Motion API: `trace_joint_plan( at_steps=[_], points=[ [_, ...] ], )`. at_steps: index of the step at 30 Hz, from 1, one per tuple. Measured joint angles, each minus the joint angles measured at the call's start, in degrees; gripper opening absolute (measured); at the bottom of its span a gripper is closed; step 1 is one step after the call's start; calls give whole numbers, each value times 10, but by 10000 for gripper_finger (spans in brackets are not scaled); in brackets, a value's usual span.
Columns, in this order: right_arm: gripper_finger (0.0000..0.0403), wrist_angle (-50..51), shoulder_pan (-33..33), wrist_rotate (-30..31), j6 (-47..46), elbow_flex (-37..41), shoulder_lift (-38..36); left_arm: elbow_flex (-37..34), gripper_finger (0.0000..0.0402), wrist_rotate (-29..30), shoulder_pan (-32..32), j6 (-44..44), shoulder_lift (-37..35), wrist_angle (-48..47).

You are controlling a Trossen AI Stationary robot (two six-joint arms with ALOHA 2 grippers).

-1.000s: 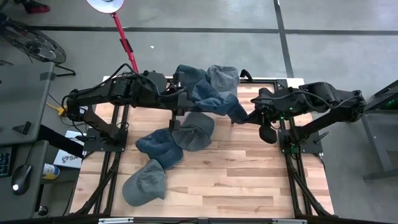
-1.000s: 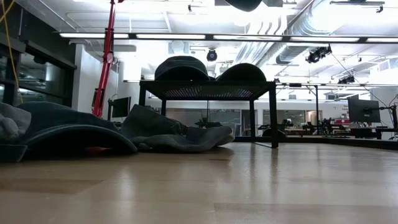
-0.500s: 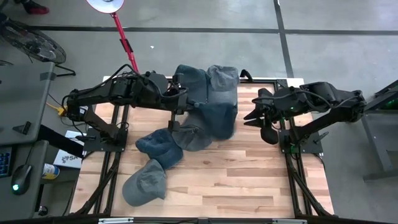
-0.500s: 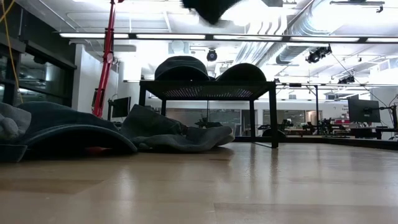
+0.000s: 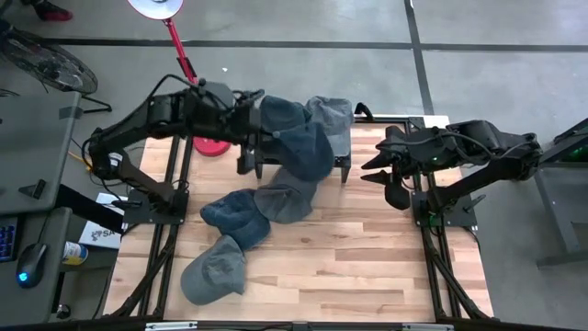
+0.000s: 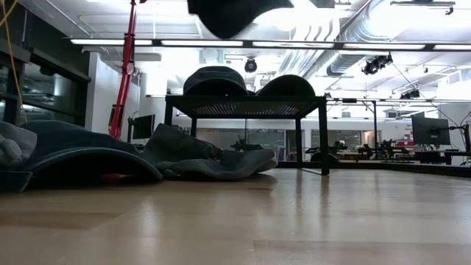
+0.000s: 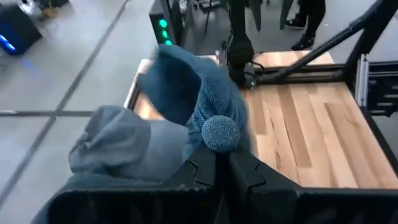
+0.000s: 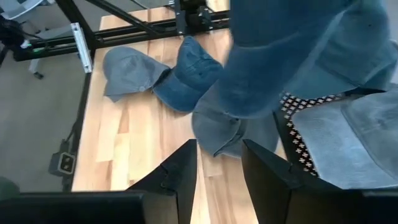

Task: Pick & Place hat
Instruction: Stack the right blue cap on top of the blue cap on the shelf

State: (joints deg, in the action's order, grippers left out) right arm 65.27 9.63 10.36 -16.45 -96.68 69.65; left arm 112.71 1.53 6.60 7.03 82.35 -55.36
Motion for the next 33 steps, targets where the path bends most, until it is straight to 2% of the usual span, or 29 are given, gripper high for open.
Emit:
trace_joint_plan(
  at_steps=[4,12,21,33],
  points=[
    [118,0,0,16,4,0,0,7,4,-54,41,0,-1,-11],
    [117,0,0,31,4,0,0,55,4,-116,95,47,3,-55],
    [117,0,0,32,4,0,0,68,4,-233,162,95,3,-100],
    [118,0,0,60,4,0,0,69,4,-273,235,114,21,-127]
  ],
)
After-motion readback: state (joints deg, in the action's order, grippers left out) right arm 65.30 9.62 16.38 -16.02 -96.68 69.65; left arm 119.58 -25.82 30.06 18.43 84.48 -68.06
